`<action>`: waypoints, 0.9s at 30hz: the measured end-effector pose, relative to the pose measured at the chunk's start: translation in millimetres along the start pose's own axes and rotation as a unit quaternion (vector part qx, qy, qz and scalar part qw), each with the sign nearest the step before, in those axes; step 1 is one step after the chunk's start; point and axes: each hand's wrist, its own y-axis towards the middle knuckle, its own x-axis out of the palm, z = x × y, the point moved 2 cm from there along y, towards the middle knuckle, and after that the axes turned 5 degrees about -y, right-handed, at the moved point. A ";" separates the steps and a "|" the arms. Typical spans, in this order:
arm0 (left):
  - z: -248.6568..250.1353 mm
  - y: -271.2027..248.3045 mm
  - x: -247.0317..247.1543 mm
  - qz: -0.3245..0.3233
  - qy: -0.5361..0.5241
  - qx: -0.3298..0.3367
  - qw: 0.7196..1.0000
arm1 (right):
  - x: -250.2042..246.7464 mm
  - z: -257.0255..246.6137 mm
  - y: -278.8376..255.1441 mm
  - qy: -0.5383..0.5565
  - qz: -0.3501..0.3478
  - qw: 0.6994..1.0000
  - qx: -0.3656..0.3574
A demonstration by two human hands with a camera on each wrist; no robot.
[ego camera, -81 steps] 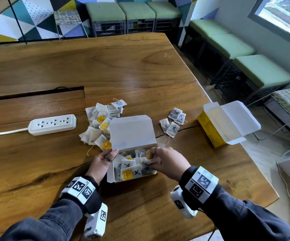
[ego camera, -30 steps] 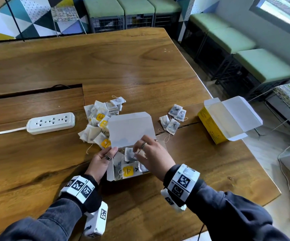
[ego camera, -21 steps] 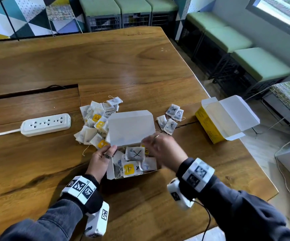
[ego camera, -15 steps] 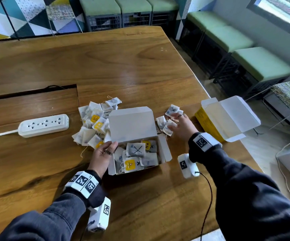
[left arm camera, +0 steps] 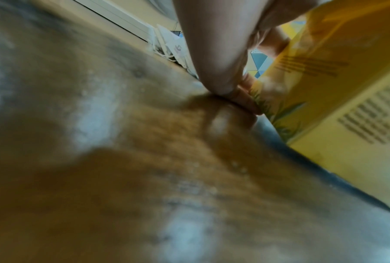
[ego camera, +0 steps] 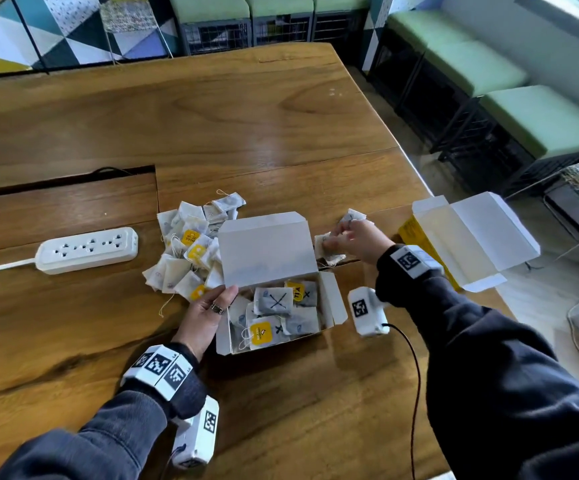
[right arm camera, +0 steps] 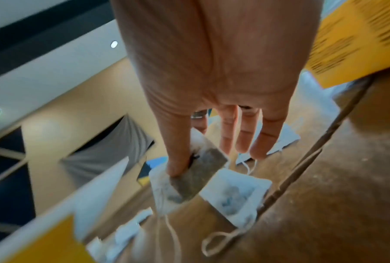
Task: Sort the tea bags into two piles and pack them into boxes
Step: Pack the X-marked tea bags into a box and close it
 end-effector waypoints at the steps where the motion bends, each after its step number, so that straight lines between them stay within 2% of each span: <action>1: 0.2 0.1 0.2 0.000 -0.001 -0.001 1.000 | 5.6 -3.4 5.3 -0.062 -0.001 0.998 0.000; 3: 0.9 -0.6 0.4 -0.005 -0.007 -0.009 1.000 | 15.8 -9.0 9.1 -0.151 0.000 0.988 0.008; 7: 0.8 0.2 0.3 -0.008 -0.003 -0.017 1.000 | 19.7 -7.2 6.3 -0.191 -0.017 0.981 -0.008; 8: 0.5 0.5 0.1 -0.010 -0.002 -0.017 1.000 | 15.3 -6.4 4.7 -0.185 0.002 0.982 -0.023; 11: -0.8 1.1 -1.0 -0.014 -0.005 -0.024 1.000 | -4.6 -16.4 -14.0 -0.063 0.128 0.986 -0.087; 13: 0.0 0.4 -0.8 -0.023 -0.004 -0.024 0.999 | -15.3 -31.4 -33.1 0.005 0.150 0.976 -0.156; 15: 1.0 -0.1 -1.4 -0.023 0.007 -0.022 0.999 | -17.1 -46.6 -50.0 0.048 0.084 0.975 -0.202; 17: 1.9 -0.9 -2.3 -0.020 0.006 -0.023 1.000 | -9.6 -55.4 -61.5 0.039 0.004 0.972 -0.230; 21: 0.4 -0.1 -1.7 -0.015 0.001 -0.034 0.999 | 19.0 -48.2 -71.9 -0.007 -0.133 0.968 -0.212; 25: -0.3 0.8 -3.1 -0.009 0.003 -0.031 0.999 | 44.1 -40.9 -80.1 -0.108 -0.140 0.953 -0.245; 27: -0.6 0.5 -2.8 -0.008 0.008 -0.027 1.000 | 52.0 -37.7 -84.8 -0.224 -0.101 0.929 -0.275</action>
